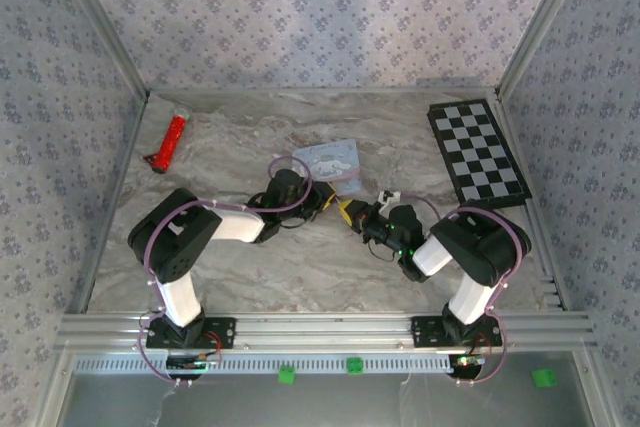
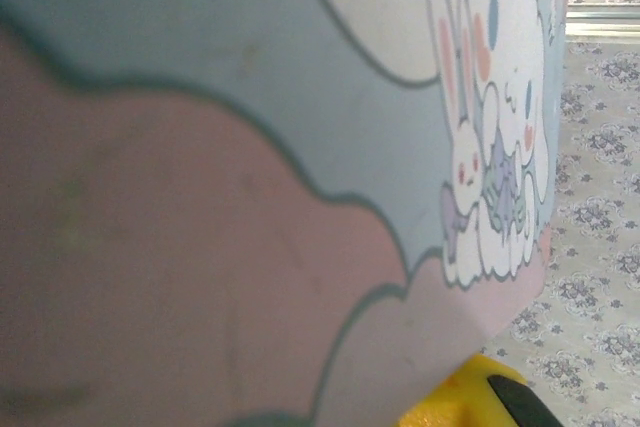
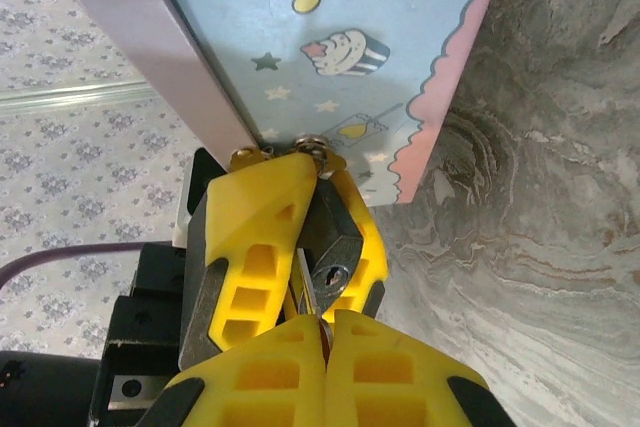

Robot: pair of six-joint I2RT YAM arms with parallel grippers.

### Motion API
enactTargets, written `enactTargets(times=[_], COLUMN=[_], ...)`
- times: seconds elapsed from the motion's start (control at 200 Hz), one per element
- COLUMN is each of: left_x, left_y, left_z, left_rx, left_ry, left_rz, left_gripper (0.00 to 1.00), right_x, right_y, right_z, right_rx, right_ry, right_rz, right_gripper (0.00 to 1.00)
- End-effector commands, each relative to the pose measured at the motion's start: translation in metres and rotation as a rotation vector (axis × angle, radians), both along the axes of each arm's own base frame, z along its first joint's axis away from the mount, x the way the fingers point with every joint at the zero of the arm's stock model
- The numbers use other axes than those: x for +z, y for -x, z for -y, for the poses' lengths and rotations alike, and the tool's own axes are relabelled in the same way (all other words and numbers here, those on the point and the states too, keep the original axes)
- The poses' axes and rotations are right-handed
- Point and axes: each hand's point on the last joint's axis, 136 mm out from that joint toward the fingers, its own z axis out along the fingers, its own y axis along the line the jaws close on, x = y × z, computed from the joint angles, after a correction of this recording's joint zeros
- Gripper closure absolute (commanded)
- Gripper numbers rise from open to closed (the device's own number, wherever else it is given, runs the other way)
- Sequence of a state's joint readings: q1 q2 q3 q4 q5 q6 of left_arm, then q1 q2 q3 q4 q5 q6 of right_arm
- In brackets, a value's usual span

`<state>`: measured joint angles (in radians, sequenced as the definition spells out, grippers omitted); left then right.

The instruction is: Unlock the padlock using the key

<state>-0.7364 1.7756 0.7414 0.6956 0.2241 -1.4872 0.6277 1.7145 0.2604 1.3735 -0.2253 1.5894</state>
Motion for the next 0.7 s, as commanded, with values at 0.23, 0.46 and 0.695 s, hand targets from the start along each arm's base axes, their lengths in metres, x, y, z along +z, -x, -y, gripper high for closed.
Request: enactTargets(times=[0.23,0.46,0.695], left_x=[0.018,0.017,0.021], left_y=[0.001,0.000,-0.002], left_z=[0.013,0.013,0.014], left_rx=[-0.025,-0.024,-0.028], left_ry=[0.057,0.048,0.053], left_rz=[0.030,0.029,0.036], left_gripper=[0.95,0.95,0.95], right_x=[-0.013,-0.011,-0.014], right_y=[0.007,0.013,0.015], right_z=[0.003,0.004,0.002], right_rx=[-0.009,-0.002,0.003], right_ry=[0.028,0.031,0.027], right_rz=[-0.016,-0.016,-0.026], right_gripper=[1.00,1.00,1.00])
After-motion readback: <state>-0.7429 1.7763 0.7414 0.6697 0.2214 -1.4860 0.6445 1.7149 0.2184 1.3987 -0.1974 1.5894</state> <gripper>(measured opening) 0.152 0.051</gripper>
